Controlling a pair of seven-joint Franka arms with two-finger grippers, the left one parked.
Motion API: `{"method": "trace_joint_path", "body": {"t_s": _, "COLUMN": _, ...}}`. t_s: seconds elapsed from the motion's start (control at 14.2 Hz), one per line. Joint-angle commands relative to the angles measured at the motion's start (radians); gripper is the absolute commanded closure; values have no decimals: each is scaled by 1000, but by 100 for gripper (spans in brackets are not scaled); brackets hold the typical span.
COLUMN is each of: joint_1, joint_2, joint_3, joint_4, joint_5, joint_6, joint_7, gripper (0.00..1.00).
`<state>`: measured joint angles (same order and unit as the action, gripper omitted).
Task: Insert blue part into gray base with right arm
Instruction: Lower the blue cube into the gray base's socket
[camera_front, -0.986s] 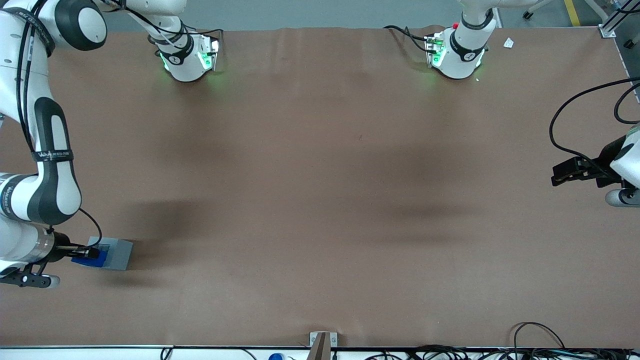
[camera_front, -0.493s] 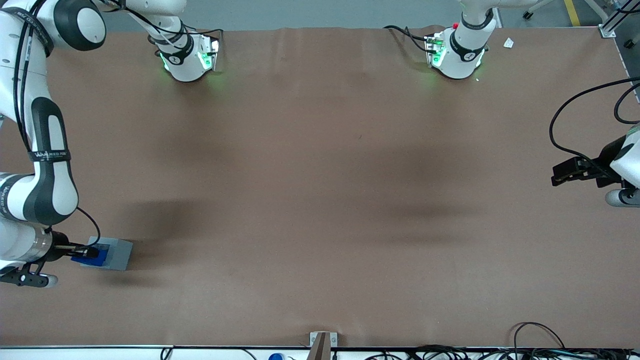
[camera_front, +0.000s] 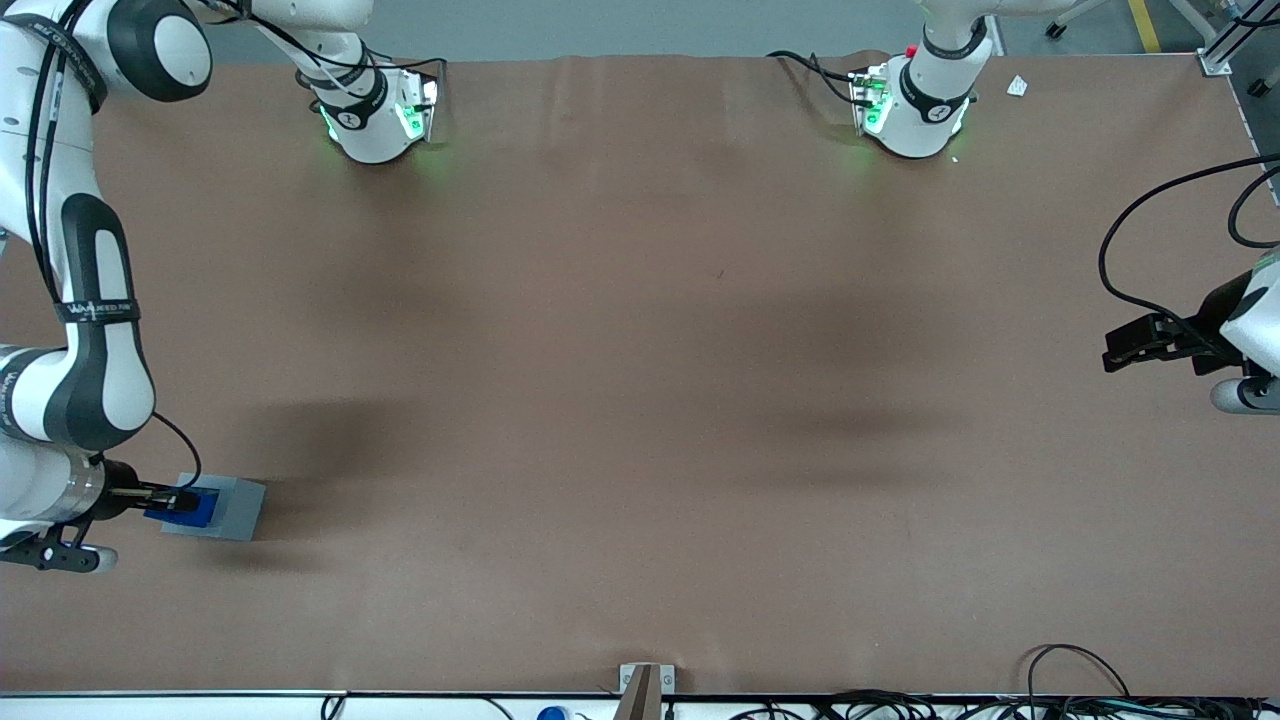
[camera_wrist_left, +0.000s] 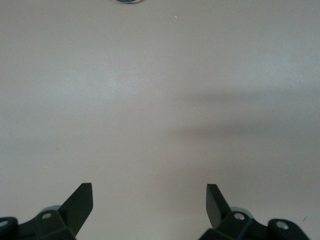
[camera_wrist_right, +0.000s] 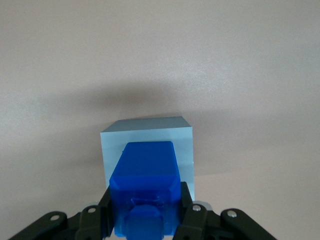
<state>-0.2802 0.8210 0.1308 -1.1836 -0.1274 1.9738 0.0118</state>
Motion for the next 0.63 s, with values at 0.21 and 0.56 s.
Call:
{"method": "trace_joint_path", "body": {"t_s": 0.21, "joint_1": -16, "joint_2": 4, "joint_3": 15, "joint_4": 13, "joint_5": 3, "joint_6": -36, "joint_7": -12, "gripper": 100}}
{"method": "trace_joint_path", "body": {"t_s": 0.56, "joint_1": -16, "joint_2": 6, "joint_3": 15, "joint_4": 15, "joint_5": 3, "joint_6": -33, "joint_7": -12, "gripper": 100}}
